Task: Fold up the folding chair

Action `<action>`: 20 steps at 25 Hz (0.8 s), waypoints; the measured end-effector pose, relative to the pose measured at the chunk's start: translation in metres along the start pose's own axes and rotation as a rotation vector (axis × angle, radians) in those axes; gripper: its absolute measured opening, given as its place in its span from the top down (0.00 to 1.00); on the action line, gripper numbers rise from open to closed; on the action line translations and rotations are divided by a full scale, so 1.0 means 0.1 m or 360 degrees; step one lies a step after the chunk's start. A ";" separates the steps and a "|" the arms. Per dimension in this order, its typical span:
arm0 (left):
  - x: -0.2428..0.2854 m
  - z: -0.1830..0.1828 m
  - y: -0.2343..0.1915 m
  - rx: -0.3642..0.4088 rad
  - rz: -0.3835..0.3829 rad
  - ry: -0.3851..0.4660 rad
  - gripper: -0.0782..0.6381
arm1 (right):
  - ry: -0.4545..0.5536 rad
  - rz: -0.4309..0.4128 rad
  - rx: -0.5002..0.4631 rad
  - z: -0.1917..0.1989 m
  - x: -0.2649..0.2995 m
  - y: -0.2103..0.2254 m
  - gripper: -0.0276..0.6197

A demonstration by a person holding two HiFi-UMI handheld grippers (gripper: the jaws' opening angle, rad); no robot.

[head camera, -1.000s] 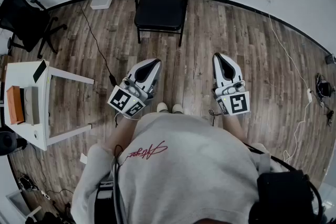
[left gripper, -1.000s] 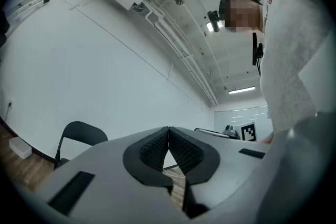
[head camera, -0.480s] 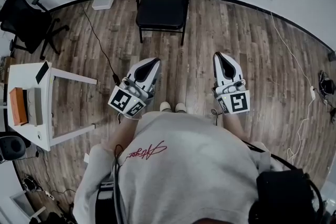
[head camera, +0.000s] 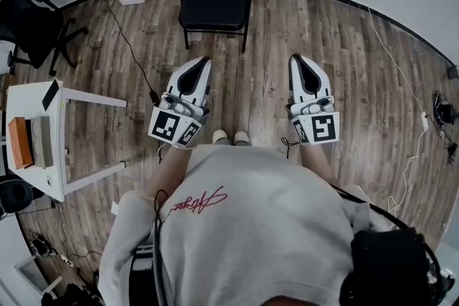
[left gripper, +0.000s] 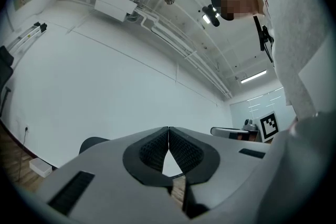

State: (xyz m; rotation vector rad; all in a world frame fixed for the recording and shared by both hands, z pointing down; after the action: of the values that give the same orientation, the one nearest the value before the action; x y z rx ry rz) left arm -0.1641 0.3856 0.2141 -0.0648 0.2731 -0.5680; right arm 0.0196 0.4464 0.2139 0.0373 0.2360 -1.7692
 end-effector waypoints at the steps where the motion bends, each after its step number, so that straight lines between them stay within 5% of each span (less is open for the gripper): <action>1: 0.02 0.00 -0.03 0.0010 -0.0035 0.0002 0.87 | 0.0003 -0.0008 -0.0006 0.00 0.01 0.02 0.93; 5: 0.09 0.02 -0.29 0.0106 -0.0369 0.0012 0.87 | 0.0016 -0.0042 0.0007 0.04 0.03 0.09 0.93; 8: 0.20 0.05 -0.45 0.0138 -0.0505 0.0037 0.87 | 0.0019 -0.0074 0.0016 0.09 0.12 0.14 0.93; 20: 0.71 0.30 -0.88 0.0143 -0.0471 -0.0029 0.87 | 0.0021 -0.0126 0.0002 0.30 0.81 0.43 0.93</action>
State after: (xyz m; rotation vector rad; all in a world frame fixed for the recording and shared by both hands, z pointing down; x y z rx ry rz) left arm -0.1445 0.2726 0.2379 -0.0235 0.2211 -0.8727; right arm 0.0472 0.3544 0.2251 0.0408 0.2491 -1.8485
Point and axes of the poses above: the fingertips, and each gripper's own axes: x forward along the fingers, y to its right, z out of its underside, the point moved 1 cm from there along -x, backward along the fingers, and after that the axes turned 2 degrees about -z, right-handed, at the moved point
